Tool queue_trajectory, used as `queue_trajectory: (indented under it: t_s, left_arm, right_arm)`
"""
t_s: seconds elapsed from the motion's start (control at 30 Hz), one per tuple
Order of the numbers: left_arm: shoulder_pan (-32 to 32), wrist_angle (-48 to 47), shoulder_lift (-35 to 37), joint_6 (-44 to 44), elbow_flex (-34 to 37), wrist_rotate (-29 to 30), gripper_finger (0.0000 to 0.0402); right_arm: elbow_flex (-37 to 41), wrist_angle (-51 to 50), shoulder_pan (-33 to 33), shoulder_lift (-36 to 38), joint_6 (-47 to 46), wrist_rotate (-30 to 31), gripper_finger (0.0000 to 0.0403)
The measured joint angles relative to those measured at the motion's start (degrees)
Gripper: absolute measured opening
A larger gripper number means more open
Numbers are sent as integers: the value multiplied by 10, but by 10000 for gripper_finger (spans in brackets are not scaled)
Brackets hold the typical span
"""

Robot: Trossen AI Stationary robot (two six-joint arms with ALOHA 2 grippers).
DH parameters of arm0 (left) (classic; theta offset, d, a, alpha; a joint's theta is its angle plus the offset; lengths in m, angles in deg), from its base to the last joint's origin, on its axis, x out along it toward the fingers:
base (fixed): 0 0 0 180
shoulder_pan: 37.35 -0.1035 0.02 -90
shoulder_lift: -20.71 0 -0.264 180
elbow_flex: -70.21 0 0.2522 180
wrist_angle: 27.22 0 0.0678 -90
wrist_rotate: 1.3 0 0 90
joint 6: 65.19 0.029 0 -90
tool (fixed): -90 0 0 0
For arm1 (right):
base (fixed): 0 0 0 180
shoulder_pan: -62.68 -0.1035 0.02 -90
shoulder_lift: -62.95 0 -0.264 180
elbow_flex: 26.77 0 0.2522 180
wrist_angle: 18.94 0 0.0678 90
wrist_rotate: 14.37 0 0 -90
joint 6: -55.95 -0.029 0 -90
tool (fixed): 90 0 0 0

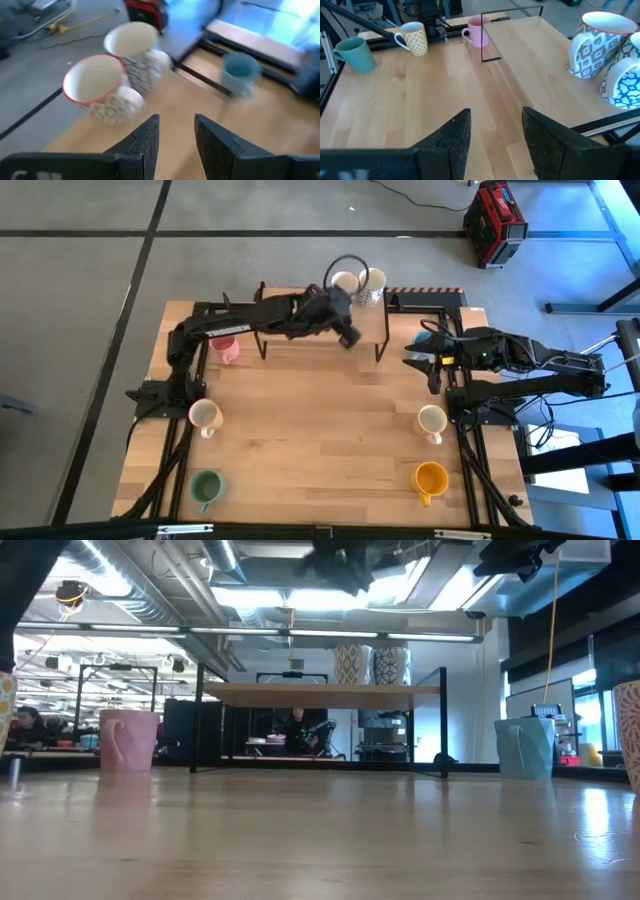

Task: Place coffee mugs
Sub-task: Put the orange patterned mug on the shelf

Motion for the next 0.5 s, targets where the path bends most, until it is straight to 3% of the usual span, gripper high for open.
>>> queue_trajectory:
  t_s: [0.23, 0.5]
  left_arm:
    - [65, -54, 33, 55, 0, -51, 118]
    - [109, -133, 62, 91, 1, -117, 118]
  right_arm:
    - [0, 2, 0, 0, -28, -11, 174]
    - [0, 20, 0, -44, -79, -49, 250]
